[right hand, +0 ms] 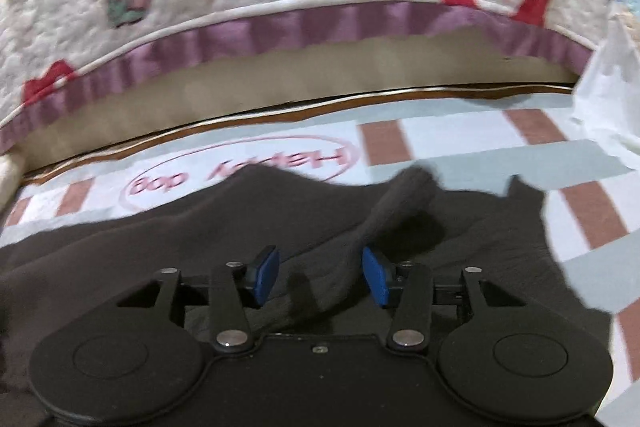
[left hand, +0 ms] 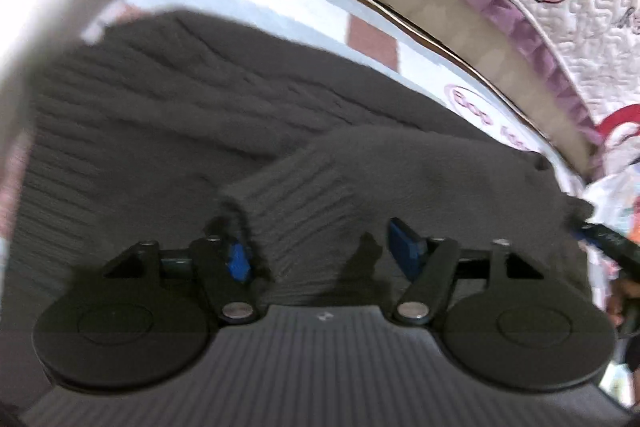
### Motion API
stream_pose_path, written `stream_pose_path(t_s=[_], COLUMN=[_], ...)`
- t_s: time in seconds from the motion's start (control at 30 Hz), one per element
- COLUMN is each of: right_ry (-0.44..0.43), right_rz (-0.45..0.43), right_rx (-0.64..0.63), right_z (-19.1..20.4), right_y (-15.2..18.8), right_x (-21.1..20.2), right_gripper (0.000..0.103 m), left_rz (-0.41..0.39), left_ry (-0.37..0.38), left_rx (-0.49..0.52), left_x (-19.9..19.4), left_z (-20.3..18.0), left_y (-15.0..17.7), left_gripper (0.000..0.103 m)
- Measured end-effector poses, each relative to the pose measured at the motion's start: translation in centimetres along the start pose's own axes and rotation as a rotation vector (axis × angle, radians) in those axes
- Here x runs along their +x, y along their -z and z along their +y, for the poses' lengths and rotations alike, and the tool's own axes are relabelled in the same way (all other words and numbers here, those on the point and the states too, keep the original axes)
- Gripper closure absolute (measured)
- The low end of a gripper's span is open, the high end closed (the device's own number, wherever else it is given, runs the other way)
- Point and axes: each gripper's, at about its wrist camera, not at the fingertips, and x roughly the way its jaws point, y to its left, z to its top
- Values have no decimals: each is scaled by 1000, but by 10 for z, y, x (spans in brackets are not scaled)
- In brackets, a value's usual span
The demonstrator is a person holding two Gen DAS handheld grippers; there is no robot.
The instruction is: Fold clothes
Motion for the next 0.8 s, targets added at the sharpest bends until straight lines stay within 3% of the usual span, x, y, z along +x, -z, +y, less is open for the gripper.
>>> stream_pose_path(t_s=[0.07, 0.13, 0.2, 0.27, 0.33, 0.4, 0.47, 0.57, 0.67, 0.7, 0.77, 0.8], right_ry=[-19, -36, -46, -55, -65, -75, -84, -99, -130, -153, -177, -181], right_rz=[33, 46, 51, 56, 61, 65, 70, 76, 49, 43, 30, 21], right_rx=[25, 56, 79, 101, 123, 145, 167, 196, 99, 29, -60, -91], right_z=[4, 5, 1, -2, -6, -10, -13, -18, -2, 5, 12, 16], right_y=[4, 8, 11, 15, 18, 22, 25, 31, 31, 31, 28, 27], right_x=[6, 9, 9, 10, 10, 10, 11, 12, 17, 20, 17, 13], right_gripper=[47, 47, 47, 47, 44, 42, 41, 38, 36, 39, 79, 94], left_rz=[-28, -106, -111, -45, 57, 96, 73, 26, -33, -74, -194, -253], left_ry=[4, 84, 201, 241, 124, 42, 35, -43, -106, -140, -216, -243], left_rx=[84, 98, 10, -98, -145, -137, -107, 20, 96, 90, 63, 48], left_x=[-15, -50, -72, -67, -46, -33, -34, -36, -44, -51, -70, -78], left_z=[-13, -20, -8, 11, 28, 35, 30, 10, 1, 3, 10, 12], left_y=[2, 5, 11, 23, 33, 34, 31, 27, 25, 21, 15, 12], left_gripper=[96, 96, 95, 92, 92, 92, 92, 92, 91, 91, 87, 84])
